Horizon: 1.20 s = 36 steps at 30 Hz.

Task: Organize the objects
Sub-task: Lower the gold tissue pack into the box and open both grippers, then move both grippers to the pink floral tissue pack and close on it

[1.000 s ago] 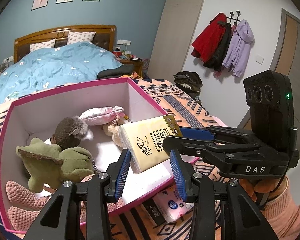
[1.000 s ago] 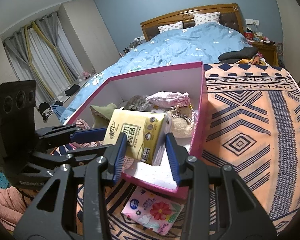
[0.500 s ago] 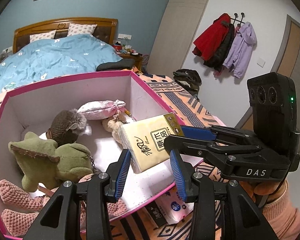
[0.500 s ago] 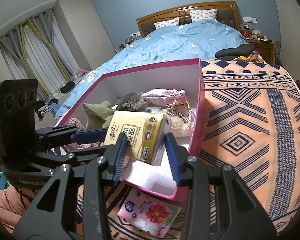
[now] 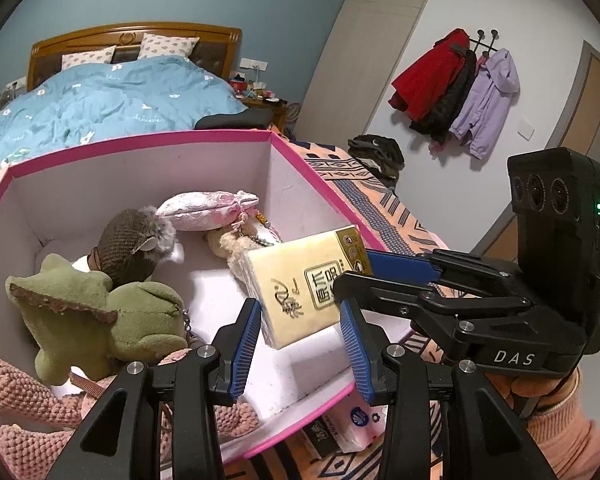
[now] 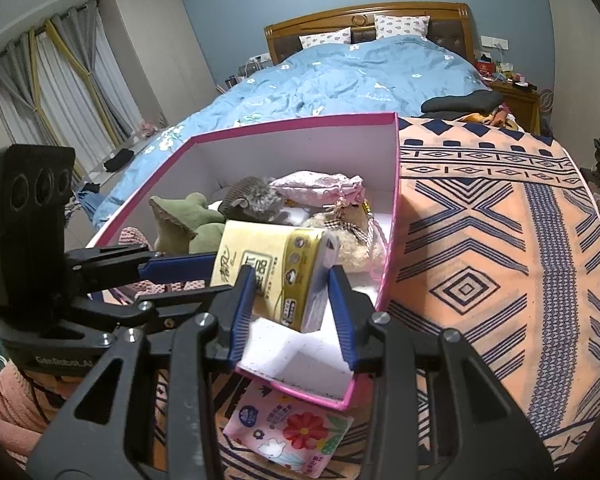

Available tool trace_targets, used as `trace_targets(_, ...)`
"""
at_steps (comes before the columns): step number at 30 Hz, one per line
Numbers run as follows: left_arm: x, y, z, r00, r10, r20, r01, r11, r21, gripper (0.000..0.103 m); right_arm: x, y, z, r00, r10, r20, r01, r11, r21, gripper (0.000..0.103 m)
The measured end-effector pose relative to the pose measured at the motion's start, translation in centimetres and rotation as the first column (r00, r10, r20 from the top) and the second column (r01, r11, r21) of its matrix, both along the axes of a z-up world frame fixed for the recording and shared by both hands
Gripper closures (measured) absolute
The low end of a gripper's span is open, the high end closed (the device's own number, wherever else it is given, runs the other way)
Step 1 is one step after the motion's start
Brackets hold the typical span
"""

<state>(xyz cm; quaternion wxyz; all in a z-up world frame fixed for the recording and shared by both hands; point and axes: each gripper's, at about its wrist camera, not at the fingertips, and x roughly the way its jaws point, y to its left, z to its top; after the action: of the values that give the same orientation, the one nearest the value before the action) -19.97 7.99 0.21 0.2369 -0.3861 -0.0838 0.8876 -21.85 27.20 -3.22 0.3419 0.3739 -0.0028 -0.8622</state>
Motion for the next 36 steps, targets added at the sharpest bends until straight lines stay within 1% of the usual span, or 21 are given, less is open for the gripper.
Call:
trace_targets(7, -0.6, -0.1, -0.5, 1.000, 0.007, 0.021, -0.007, 1.000, 0.010, 0.063, 0.1, -0.3, 0.0, 0.999, -0.024, -0.026, 0.025, 0.999, 0.023, 0.063)
trace_targets(11, -0.2, 0.2, -0.7, 1.000, 0.006, 0.017, -0.006, 1.000, -0.003, 0.063, 0.4, 0.0, 0.2, 0.999, -0.024, -0.039, 0.024, 1.000, 0.001, 0.057)
trace_targets(12, 0.1, 0.2, -0.7, 1.000, 0.009, 0.005, -0.009, 1.000, -0.010, 0.062, 0.6, 0.1, 0.3, 0.999, -0.023, -0.044, 0.023, 1.000, -0.005, 0.056)
trace_targets(14, 0.6, 0.4, -0.4, 1.000, 0.008, -0.014, -0.008, 1.000, -0.019, 0.057, 1.0, 0.5, 0.5, 0.998, -0.026, -0.056, 0.025, 1.000, -0.015, 0.053)
trace_targets(16, 1.5, 0.5, 0.1, 0.999, 0.011, -0.049, -0.013, 0.999, -0.034, 0.049, 1.5, 1.1, 0.8, 0.997, -0.025, -0.067, 0.022, 0.999, -0.037, 0.053)
trace_targets(19, 2.9, 0.7, 1.1, 0.994, 0.010, -0.106, -0.015, 0.998, -0.053, 0.045, 2.5, 2.2, 1.3, 0.996, -0.032, -0.085, 0.026, 0.997, -0.071, 0.053)
trace_targets(21, 4.2, 0.6, 1.8, 0.989, 0.007, -0.147, -0.015, 0.998, -0.054, 0.041, 3.3, 3.1, 1.5, 0.995, -0.030, -0.094, 0.020, 0.995, -0.102, 0.047)
trace_targets(22, 4.8, 0.6, 2.0, 0.987, 0.005, -0.161, -0.014, 0.999, -0.052, 0.039, 3.7, 3.6, 1.6, 0.995, -0.031, -0.098, 0.021, 0.994, -0.110, 0.046)
trace_targets(24, 6.1, 0.4, 2.4, 0.983, -0.008, -0.184, 0.002, 0.999, -0.037, 0.038, 4.6, 4.4, 1.4, 0.994, -0.035, -0.100, 0.023, 0.992, -0.120, 0.045)
trace_targets(27, 8.3, 0.3, 2.8, 0.974, -0.035, -0.223, 0.028, 0.999, -0.036, 0.038, 5.8, 5.4, 0.7, 0.996, -0.038, -0.081, 0.028, 0.992, -0.127, 0.045)
trace_targets(30, 10.1, 0.7, 2.7, 0.966, -0.042, -0.254, 0.026, 0.998, -0.063, 0.037, 6.6, 5.7, -0.8, 0.998, -0.036, -0.048, 0.030, 0.993, -0.115, 0.045)
trace_targets(32, 10.5, 1.2, 2.1, 0.969, -0.055, -0.241, 0.037, 0.996, -0.080, 0.037, 6.8, 5.6, -2.0, 0.999, -0.036, -0.017, 0.034, 0.994, -0.103, 0.045)
trace_targets(36, 10.6, 2.2, 0.0, 0.982, -0.079, -0.172, 0.068, 0.995, -0.068, 0.037, 6.7, 5.9, -4.9, 0.996, -0.054, 0.068, 0.060, 0.994, -0.090, 0.045)
